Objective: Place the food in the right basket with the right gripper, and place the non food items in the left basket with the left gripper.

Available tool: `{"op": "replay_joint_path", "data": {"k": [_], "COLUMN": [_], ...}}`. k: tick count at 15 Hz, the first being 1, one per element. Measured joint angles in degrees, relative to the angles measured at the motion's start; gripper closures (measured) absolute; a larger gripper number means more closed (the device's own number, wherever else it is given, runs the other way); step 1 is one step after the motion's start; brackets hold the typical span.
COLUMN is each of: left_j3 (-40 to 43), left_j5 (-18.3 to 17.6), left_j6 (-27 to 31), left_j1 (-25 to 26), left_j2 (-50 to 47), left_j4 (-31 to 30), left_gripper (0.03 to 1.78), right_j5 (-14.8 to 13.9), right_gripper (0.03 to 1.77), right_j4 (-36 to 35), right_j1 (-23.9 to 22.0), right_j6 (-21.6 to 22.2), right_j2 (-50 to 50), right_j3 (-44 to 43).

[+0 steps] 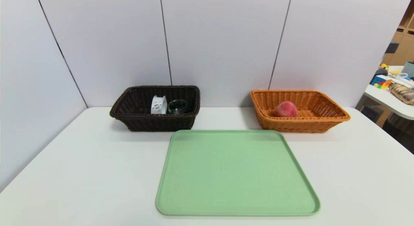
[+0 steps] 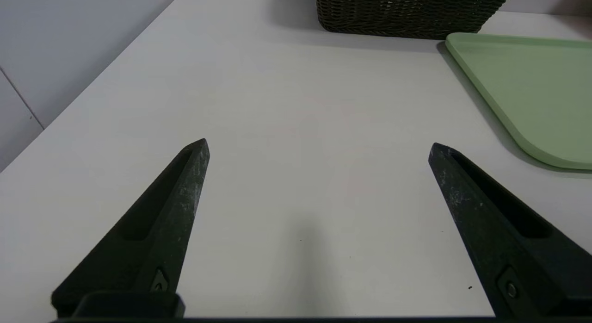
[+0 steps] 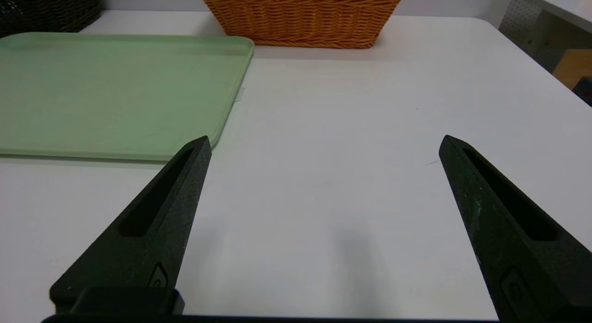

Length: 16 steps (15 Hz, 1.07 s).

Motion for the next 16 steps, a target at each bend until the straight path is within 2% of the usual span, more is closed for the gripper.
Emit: {"op": "replay_joint_path", "data": {"k": [16], "left_j3": [-0.02], "left_j5": [0.09], "left_j6": [-0.8], "left_j1": [-0.02], "left_j2": [0.0], "left_j4": [-0.11], "left_gripper": [0.12], "right_j5": [-0.37], "right_gripper": [0.1], "right_j4": [0.02], "right_j1": [0.0], "right_j6": [1.02], "right_j2": [0.0], "right_j3": [0.0]}}
